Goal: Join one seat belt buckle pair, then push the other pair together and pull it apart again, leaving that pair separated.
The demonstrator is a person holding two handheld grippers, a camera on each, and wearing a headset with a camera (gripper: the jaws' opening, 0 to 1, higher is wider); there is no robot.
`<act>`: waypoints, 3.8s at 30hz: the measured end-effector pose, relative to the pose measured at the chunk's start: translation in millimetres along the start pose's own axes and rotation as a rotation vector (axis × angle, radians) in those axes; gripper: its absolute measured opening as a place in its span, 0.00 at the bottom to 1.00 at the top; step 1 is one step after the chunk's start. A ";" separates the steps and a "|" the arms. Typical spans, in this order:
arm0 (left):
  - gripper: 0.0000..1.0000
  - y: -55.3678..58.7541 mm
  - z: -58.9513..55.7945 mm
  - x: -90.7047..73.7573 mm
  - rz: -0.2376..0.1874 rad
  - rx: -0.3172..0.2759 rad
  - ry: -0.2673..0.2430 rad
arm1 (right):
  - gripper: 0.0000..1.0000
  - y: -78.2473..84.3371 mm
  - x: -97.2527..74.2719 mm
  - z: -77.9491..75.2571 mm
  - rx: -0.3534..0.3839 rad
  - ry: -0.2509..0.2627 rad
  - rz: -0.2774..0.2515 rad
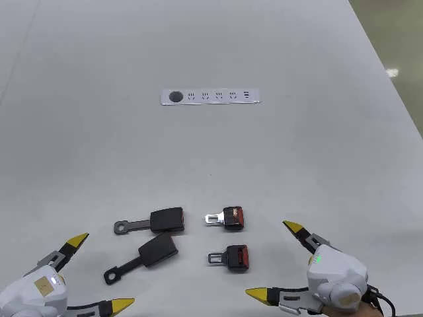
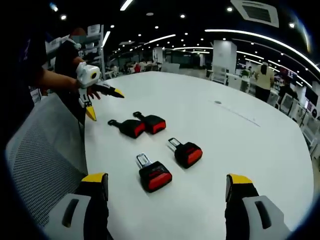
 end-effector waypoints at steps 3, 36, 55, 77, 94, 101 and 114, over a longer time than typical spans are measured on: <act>1.00 -1.3 0.1 -0.4 -0.001 0.003 0.000 | 0.99 -0.6 0.0 0.1 -0.001 0.000 -0.002; 1.00 2.1 -2.6 -0.1 -0.006 0.012 0.008 | 0.99 -1.6 0.7 1.2 -0.019 -0.005 0.000; 0.98 3.0 -1.5 0.4 -0.008 0.009 0.004 | 0.99 -2.6 1.2 0.5 -0.035 -0.005 0.001; 0.98 -2.0 -2.7 -1.0 -0.003 0.004 0.002 | 0.99 -3.5 1.8 -0.3 -0.048 -0.005 0.010; 0.89 -5.2 -2.8 10.6 0.023 0.022 0.029 | 0.99 -3.0 6.4 -4.6 -0.087 -0.026 0.042; 0.78 -10.7 -6.2 20.1 0.055 0.051 0.062 | 0.93 -2.7 10.2 -3.5 -0.146 -0.048 0.061; 0.65 -13.4 -7.3 45.2 0.127 0.110 0.105 | 0.70 3.4 19.3 -2.6 -0.236 -0.089 0.110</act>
Point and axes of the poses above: the centre of the closed fingertips' face, and the gripper's own axes: x roughly forward along the fingers, z roughly to its left, y roughly out of its underside, the point moved 4 cm from there along -x, roughly backward along the fingers, and after that the axes turned 3 degrees about x, right-handed, at the moved point
